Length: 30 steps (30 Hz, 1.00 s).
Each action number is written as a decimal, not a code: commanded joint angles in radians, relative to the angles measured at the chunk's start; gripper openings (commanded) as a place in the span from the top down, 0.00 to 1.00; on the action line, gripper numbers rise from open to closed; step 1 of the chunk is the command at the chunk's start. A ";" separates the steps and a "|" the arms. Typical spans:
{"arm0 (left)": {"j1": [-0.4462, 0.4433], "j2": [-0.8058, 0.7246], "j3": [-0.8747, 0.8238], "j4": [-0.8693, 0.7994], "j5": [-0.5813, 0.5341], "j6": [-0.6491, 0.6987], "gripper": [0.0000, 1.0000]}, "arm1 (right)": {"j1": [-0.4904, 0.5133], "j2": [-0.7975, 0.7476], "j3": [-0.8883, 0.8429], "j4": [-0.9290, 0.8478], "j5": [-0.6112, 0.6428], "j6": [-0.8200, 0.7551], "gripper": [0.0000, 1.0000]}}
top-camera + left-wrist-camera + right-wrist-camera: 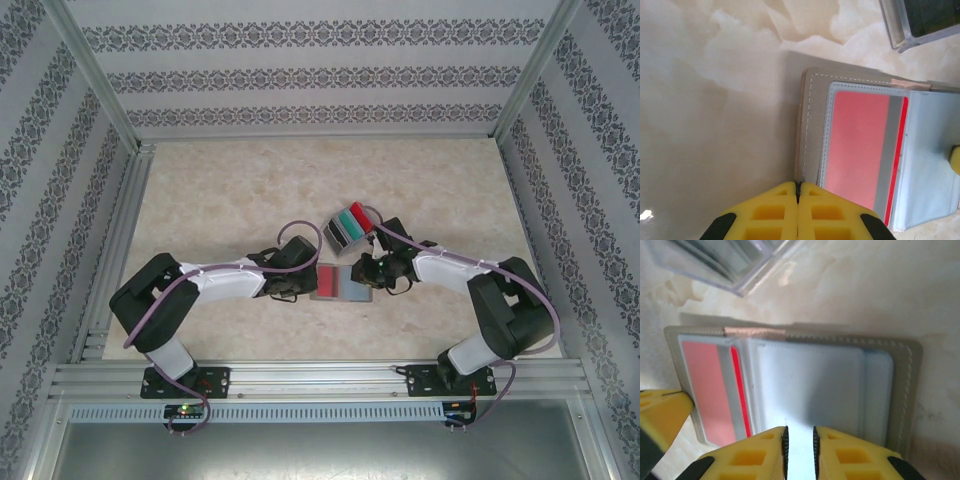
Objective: Put the credit cards into the card holder
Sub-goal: Insert the credit card into the card slot.
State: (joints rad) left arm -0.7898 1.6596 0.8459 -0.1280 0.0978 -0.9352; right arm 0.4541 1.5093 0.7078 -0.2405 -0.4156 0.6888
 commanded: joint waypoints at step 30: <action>0.064 -0.217 -0.020 -0.094 -0.149 0.093 0.22 | -0.039 -0.021 0.433 -0.428 0.316 -0.350 0.65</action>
State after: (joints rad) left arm -0.7498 1.4624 0.8116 -0.2317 -0.0200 -0.8841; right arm 0.3847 1.4391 1.0622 -0.5789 -0.1944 0.4152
